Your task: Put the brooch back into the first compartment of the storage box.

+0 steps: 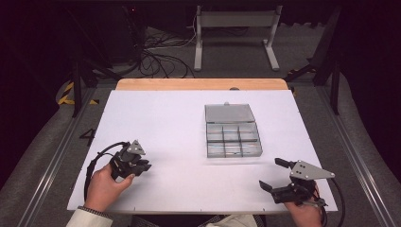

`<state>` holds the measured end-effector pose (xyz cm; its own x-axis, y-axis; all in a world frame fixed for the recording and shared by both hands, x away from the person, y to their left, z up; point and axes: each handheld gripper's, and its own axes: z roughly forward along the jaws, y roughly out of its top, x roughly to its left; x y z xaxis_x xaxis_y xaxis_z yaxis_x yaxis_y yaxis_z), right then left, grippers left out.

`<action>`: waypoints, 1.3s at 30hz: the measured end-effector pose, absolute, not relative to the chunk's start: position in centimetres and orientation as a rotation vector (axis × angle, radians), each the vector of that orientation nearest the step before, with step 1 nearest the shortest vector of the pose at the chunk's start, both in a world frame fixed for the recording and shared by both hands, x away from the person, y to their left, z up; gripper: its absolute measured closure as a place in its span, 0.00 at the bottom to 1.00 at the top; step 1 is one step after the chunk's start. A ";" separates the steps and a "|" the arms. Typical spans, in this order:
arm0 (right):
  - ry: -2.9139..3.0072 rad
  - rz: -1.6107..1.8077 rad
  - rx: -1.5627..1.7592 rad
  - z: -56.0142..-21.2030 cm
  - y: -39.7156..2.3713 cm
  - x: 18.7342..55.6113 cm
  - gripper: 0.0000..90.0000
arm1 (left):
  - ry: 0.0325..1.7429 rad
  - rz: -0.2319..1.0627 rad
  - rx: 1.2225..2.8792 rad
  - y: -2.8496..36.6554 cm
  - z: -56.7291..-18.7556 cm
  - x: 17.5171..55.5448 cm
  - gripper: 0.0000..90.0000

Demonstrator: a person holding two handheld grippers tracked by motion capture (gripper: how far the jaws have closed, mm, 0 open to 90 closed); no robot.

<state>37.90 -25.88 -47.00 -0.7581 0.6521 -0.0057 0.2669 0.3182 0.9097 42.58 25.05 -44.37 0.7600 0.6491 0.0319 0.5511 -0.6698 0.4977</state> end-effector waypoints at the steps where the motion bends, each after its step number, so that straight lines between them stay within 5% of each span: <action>1: 2.217 1.422 0.817 -47.0 -25.9 37.9 0.04 | 0.907 0.278 2.484 25.1 -44.3 42.5 0.86; 25: 2.219 1.420 0.818 -47.0 -25.8 37.9 0.04 | 0.864 0.298 2.207 25.8 -41.7 42.1 0.86; 39: 2.221 1.418 0.820 -47.0 -25.8 37.9 0.04 | 0.834 0.274 2.197 24.3 -40.7 43.3 0.86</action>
<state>37.89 -25.82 -47.03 -0.7576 0.6527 -0.0059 0.2694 0.3209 0.9080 43.28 24.28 -40.73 0.7637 0.6425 -0.0624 0.4801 -0.5008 0.7203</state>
